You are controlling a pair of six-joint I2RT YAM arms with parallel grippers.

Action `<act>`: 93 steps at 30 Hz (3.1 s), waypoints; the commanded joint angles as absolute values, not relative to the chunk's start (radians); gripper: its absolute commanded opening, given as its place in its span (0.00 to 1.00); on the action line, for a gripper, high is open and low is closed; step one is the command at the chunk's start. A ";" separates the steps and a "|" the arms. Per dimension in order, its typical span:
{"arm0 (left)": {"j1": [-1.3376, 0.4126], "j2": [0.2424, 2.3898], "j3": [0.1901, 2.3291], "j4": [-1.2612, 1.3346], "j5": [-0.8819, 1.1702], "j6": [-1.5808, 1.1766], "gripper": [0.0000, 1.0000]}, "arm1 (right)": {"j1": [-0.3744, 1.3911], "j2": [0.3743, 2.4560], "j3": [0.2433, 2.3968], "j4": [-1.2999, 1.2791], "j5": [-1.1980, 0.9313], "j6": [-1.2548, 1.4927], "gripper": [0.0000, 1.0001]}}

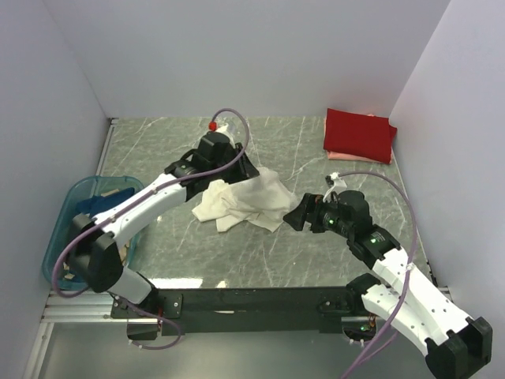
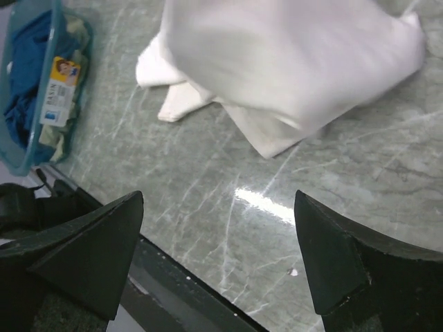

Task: Fold and stack the t-shirts
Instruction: Move the tshirt to the center of the board, then flatten the tshirt out

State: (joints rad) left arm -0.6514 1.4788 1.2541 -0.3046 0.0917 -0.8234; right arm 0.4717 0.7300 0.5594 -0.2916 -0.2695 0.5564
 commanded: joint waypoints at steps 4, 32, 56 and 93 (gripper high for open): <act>-0.652 1.441 1.316 -0.346 -0.083 -0.811 0.60 | 0.476 0.778 0.506 -0.195 -0.201 0.603 0.91; -0.678 1.299 0.646 -0.238 -0.204 -1.077 0.48 | 0.597 1.114 0.364 0.156 -0.140 0.785 0.68; -0.696 1.436 0.710 -0.222 -0.216 -1.057 0.04 | 0.676 1.350 0.420 0.278 -0.002 0.884 0.60; -0.445 0.908 1.267 -0.724 -0.426 -0.792 0.00 | 0.368 0.795 0.894 -0.399 0.089 0.580 0.00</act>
State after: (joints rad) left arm -0.4667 0.9325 1.1629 -0.6994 -0.3706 -0.8532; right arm 0.4324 0.8356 0.8143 -0.2905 0.1200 0.6601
